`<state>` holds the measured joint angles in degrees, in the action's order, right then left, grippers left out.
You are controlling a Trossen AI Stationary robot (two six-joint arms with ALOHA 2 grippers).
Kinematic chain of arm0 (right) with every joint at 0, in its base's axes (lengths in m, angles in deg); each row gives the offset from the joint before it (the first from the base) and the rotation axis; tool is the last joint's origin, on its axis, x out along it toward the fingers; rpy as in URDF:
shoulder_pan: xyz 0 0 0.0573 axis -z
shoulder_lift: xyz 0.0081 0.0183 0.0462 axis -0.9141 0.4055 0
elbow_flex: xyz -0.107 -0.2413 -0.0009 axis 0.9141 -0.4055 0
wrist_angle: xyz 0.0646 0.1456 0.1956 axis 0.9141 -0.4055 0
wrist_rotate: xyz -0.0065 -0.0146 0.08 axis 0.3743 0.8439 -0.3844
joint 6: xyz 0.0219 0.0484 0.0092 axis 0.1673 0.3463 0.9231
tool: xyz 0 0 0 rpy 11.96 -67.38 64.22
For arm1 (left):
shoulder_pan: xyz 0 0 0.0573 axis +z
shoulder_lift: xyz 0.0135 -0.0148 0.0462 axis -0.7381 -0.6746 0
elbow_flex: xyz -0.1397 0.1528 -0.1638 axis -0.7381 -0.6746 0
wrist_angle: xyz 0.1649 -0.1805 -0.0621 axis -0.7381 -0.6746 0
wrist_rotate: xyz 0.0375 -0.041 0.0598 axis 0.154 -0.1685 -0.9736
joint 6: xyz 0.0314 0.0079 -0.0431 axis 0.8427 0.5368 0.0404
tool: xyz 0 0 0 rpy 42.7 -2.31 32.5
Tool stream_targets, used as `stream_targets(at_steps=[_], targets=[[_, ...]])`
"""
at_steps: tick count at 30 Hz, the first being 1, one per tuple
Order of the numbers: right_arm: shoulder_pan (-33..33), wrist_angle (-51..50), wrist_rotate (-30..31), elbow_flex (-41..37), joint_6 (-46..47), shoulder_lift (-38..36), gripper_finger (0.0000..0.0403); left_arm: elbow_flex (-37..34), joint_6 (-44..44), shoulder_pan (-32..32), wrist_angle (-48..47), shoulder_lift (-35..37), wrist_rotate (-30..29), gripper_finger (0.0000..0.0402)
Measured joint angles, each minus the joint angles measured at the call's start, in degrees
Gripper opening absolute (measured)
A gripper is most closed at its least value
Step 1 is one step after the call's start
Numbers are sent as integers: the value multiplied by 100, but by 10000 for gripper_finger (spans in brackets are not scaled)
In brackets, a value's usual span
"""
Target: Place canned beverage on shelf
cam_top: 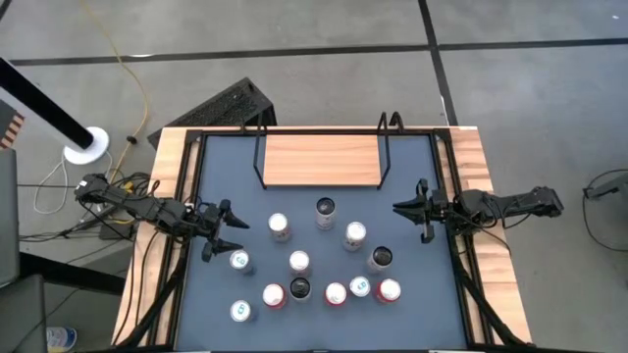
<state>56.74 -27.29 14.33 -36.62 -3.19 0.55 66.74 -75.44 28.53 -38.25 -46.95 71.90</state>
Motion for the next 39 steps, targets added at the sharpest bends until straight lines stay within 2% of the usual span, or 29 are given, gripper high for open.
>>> stream_targets(at_steps=[11, 14, 18, 23, 26, 28, 32, 35, 39], targets=[[10, 62, 0, 1, 17, 1, 46, -1, 38, 1, 1, 0, -5, 311], [13, 288, 0, 2, 470, 2, 46, -1, 281, 1, 11, -1, -50, 311], [13, 539, 1, 40, 1106, 1, 46, 1, 145, 0, 24, 0, -158, 311], [13, 657, 0, 87, 1202, -4, 46, 0, 4, 0, 106, -1, -625, 311], [13, 574, 0, 87, 1204, 0, 46, 1, -107, 2, 106, -2, -714, 311], [13, 585, 1, 89, 1199, 0, 46, 0, 171, 5, 114, -2, -774, 311], [13, 618, 16, 94, 607, 0, 46, 0, 923, 17, 211, 1, -1515, 311], [11, 620, 309, 96, 508, 0, 46, -1, 986, 15, 401, 0, -1892, 311], [11, 640, 385, 101, 346, 0, 46, -1, 960, 15, 665, 0, -2187, 311]])
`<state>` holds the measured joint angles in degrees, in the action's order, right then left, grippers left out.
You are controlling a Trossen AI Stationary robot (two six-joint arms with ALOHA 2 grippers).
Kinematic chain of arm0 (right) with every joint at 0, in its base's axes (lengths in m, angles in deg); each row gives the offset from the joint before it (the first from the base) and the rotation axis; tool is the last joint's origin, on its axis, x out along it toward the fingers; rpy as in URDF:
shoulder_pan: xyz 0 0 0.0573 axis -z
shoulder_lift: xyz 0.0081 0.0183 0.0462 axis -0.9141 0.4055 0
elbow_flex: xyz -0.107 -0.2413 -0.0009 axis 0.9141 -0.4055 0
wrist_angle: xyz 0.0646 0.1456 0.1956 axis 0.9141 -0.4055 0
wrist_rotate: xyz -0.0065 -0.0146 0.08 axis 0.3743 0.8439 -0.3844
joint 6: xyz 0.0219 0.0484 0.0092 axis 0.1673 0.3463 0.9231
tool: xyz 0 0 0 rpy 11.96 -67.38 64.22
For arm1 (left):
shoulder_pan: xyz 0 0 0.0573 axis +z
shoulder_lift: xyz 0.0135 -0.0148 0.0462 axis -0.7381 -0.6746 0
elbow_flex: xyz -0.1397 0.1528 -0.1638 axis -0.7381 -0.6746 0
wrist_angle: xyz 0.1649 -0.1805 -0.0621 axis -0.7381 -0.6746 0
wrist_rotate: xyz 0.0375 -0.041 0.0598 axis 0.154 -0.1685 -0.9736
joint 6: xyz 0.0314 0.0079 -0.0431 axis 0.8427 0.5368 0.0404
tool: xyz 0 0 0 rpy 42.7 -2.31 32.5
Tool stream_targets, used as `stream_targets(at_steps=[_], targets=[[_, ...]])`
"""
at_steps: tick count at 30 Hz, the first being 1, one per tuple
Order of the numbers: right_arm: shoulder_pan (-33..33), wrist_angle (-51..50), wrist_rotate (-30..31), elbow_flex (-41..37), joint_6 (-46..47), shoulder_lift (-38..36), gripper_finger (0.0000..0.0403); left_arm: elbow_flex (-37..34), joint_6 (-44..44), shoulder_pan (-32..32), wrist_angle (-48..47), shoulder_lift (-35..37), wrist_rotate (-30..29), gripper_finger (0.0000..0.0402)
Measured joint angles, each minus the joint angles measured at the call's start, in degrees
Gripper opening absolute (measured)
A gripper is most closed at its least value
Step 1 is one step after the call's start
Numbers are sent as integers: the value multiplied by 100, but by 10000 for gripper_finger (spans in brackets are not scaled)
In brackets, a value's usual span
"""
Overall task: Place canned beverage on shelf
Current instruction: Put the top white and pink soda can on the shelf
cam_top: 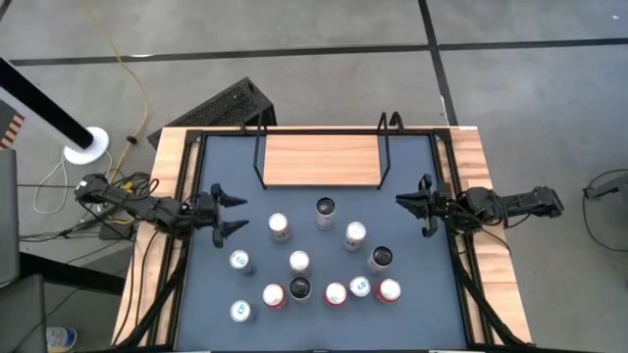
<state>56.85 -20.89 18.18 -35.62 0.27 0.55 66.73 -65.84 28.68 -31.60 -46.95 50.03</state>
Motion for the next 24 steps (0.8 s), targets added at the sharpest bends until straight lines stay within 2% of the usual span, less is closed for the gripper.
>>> stream_targets(at_steps=[4, 12, 15, 21, 24], targets=[[0, 30, 59, 4, -90, 0, 61, 0, 179, 0, 52, 0, -40, 311], [0, 431, 76, 131, -177, 2, 136, 0, 173, -2, -258, -2, -190, 311], [0, 453, 76, 430, -431, 78, 156, 0, -206, -2, -149, -2, -206, 311], [0, 446, 102, 972, -1023, 475, 171, 0, -858, -2, -69, -2, 39, 311], [0, 421, 356, 1113, -1103, 719, 171, 0, -903, -2, -67, -2, 105, 311]])
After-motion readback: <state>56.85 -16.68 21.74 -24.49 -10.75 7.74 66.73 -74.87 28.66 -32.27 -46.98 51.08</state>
